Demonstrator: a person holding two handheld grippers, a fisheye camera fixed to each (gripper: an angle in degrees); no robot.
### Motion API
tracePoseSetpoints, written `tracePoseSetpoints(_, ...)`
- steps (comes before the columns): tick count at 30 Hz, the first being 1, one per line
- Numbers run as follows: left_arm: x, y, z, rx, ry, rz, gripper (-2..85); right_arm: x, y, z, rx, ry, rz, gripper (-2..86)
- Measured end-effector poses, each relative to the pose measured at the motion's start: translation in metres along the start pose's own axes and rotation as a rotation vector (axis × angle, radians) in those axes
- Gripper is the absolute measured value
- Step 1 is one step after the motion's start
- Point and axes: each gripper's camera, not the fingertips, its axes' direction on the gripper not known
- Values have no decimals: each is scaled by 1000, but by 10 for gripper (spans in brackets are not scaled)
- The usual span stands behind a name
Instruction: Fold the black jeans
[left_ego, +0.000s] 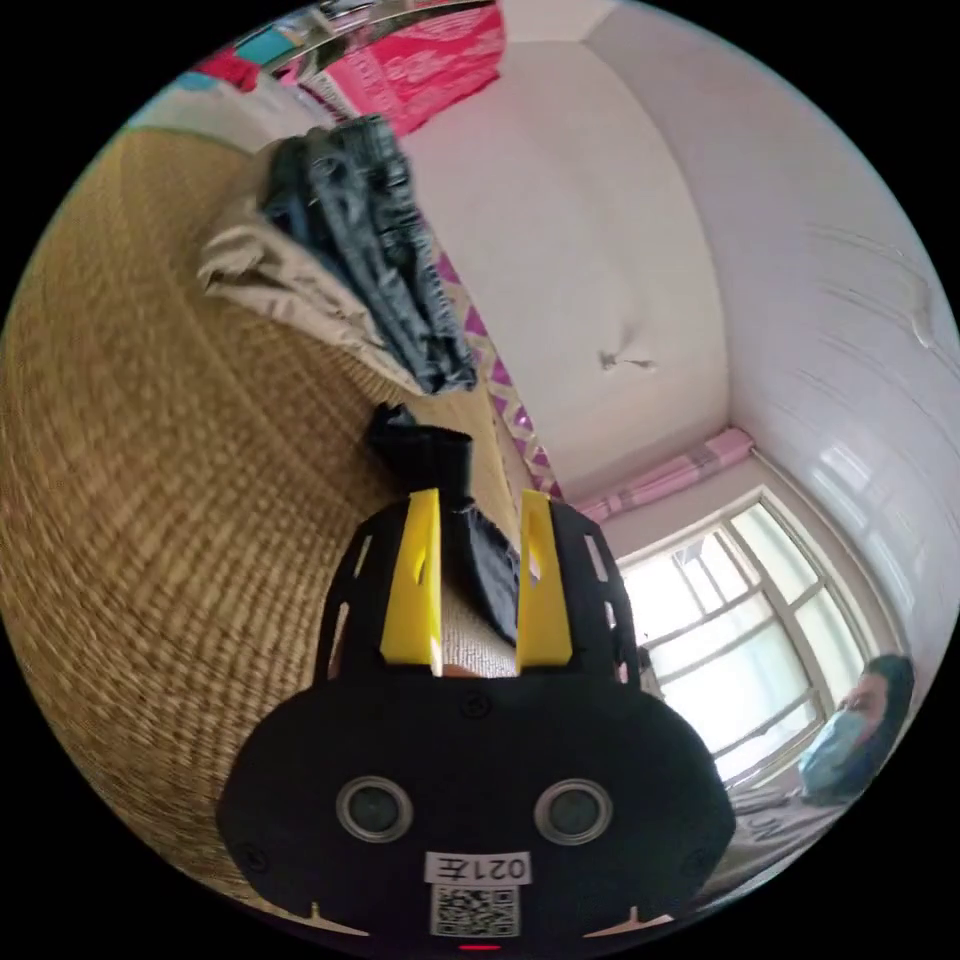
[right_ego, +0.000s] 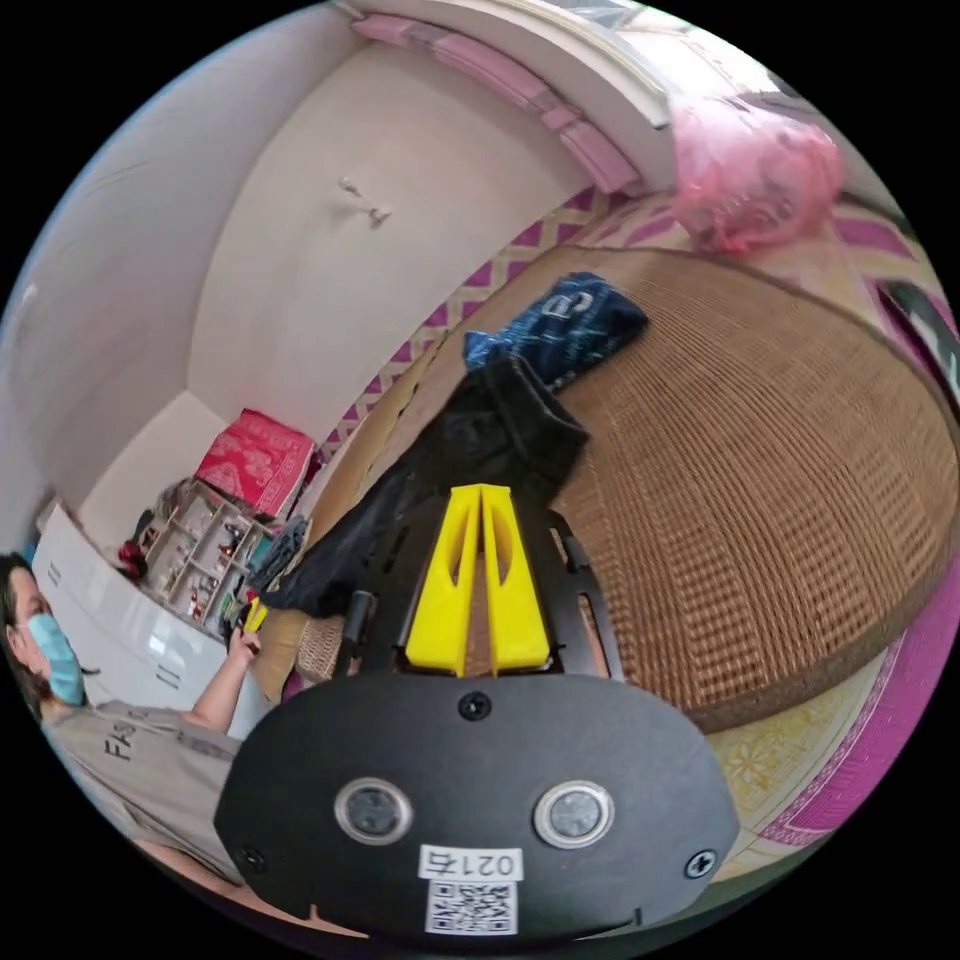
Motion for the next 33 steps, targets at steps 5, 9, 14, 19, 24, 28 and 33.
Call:
tracePoseSetpoints(5, 107, -18, 40, -122, -34, 423, 141, -135, -47, 45, -114, 80, -418, 72)
tracePoseSetpoints(9, 169, -14, 136, -384, -178, 726, 123, -222, -87, 139, -286, 203, -758, 99)
tracePoseSetpoints(14, 183, -5, 240, -606, -290, 848, 105, -243, -136, 253, -522, 377, -941, 97)
tracePoseSetpoints(19, 186, 6, 312, -730, -327, 914, 104, -243, -172, 331, -700, 485, -1058, 99)
tracePoseSetpoints(24, 182, 28, 355, -842, -338, 968, 109, -247, -193, 375, -854, 357, -1090, 51)
tracePoseSetpoints(28, 184, 36, 354, -837, -306, 989, 109, -257, -197, 365, -882, 286, -1129, -3)
tracePoseSetpoints(33, 183, 44, 357, -861, -317, 1028, 106, -271, -204, 298, -739, 143, -1152, -8)
